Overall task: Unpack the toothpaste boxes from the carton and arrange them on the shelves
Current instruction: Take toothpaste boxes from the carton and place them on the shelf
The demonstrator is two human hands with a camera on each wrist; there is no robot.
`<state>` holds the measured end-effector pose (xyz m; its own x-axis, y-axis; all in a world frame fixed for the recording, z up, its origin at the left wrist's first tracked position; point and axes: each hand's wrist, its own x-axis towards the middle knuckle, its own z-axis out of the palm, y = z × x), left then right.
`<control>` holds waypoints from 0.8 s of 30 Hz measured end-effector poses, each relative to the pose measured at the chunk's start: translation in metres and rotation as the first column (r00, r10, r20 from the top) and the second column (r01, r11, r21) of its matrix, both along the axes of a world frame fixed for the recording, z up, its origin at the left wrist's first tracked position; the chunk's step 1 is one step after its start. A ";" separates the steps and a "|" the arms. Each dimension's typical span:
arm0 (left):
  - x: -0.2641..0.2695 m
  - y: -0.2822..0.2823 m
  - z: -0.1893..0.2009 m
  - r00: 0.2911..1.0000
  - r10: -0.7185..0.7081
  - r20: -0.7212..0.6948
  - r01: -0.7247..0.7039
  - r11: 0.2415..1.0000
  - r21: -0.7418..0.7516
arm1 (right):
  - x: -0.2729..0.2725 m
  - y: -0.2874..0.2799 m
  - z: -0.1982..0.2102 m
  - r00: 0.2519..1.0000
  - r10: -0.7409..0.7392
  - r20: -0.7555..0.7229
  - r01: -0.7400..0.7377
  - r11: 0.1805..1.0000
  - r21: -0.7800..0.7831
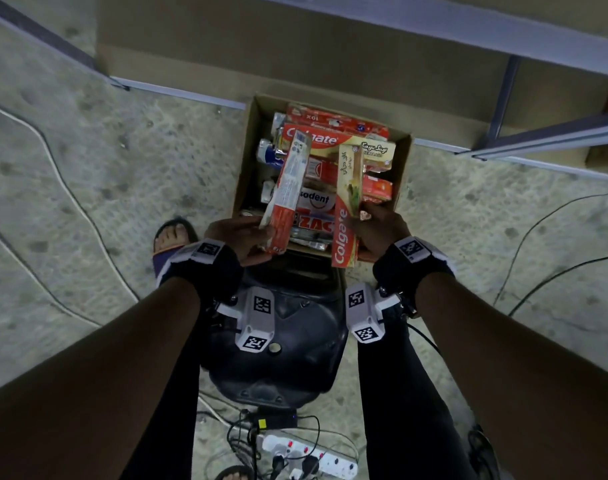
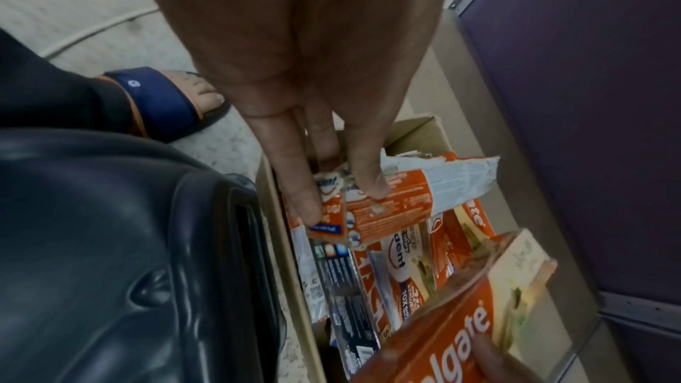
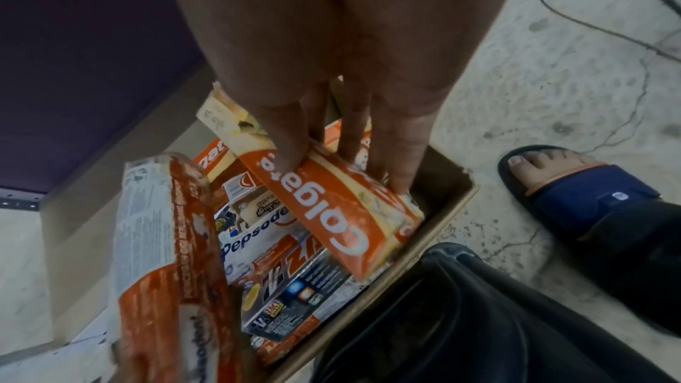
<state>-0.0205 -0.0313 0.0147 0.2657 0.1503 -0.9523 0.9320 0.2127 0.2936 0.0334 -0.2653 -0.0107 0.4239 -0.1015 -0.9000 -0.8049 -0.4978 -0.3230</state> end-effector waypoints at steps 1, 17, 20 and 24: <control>0.001 -0.004 -0.002 1.000 -0.009 0.017 0.009 1.000 -0.006 | 0.000 0.002 -0.004 1.000 -0.006 0.022 0.005 1.000 0.011; 0.000 -0.009 -0.052 0.939 -0.331 0.090 0.292 0.910 0.294 | -0.006 0.000 -0.019 0.987 -0.126 0.101 0.116 0.988 0.104; 0.008 -0.003 -0.050 0.887 -0.452 0.097 0.389 0.843 0.372 | 0.001 0.001 -0.016 0.988 -0.123 0.099 0.115 0.990 0.083; 0.027 -0.004 -0.049 0.894 -0.416 0.164 0.337 0.867 0.367 | 0.009 0.009 -0.016 0.992 -0.077 0.103 0.075 0.997 0.029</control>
<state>0.0068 -0.0349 -0.0343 0.5692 0.2795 -0.7732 0.8183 -0.2838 0.4998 0.0422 -0.2562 -0.0262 0.5073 -0.1146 -0.8541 -0.8014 -0.4270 -0.4187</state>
